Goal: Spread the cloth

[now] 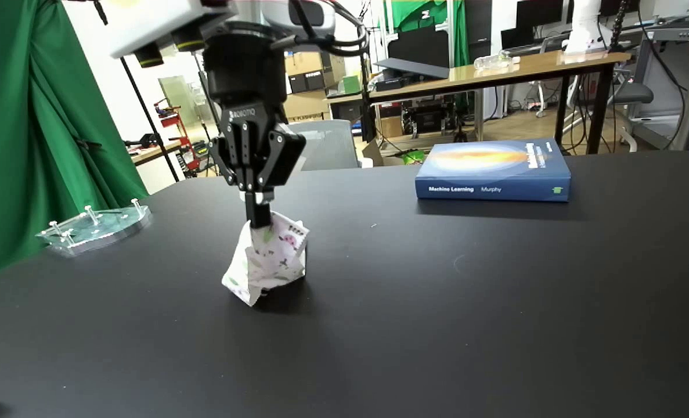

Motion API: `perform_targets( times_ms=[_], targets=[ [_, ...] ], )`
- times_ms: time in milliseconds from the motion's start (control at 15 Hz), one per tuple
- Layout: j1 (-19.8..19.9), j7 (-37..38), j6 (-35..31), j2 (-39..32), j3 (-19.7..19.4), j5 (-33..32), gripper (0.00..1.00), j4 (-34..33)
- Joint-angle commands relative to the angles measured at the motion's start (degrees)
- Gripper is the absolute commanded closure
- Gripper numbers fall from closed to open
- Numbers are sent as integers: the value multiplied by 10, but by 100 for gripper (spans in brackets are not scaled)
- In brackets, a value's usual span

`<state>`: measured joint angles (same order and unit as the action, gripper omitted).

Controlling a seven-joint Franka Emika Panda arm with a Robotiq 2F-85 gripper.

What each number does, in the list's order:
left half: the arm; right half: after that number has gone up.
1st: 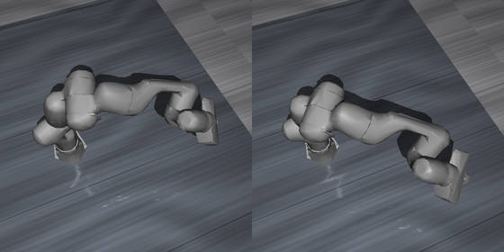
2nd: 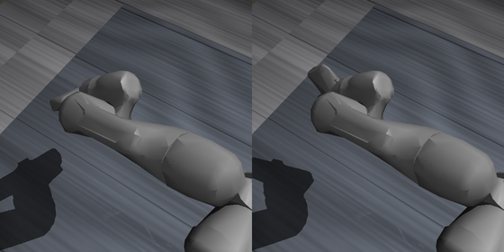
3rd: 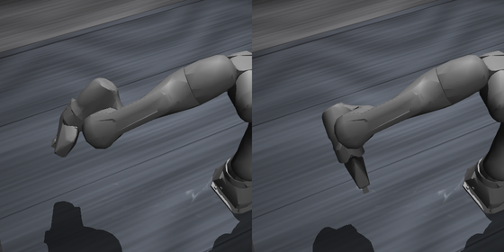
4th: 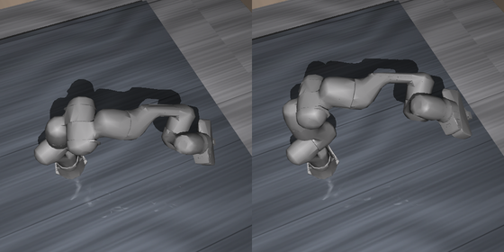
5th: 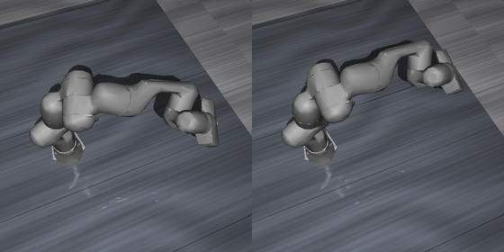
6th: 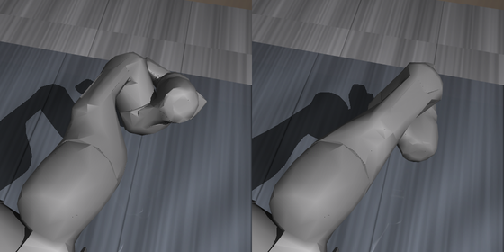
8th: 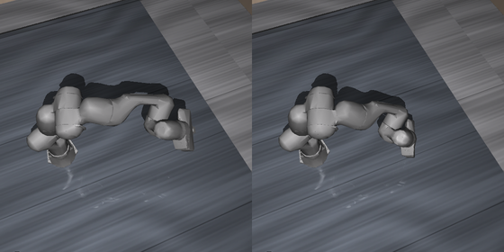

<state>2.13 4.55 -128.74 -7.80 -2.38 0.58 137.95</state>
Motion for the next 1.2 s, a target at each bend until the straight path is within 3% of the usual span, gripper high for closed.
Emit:
perform_targets(
  times_ms=[0, 333, 667, 733, 867, 1133],
  targets=[
    [32, -3, -57, 27, -30, 19, 100, 50],
    [78, -11, -118, -4, -77, 15, 100, 44],
    [99, -29, -142, -50, -83, 45, 100, 10],
    [102, -40, -138, -58, -79, 62, 74, 5],
    [105, -68, -133, -67, -69, 94, 67, -4],
    [92, -86, -138, -59, -56, 93, 38, -1]
  ],
)
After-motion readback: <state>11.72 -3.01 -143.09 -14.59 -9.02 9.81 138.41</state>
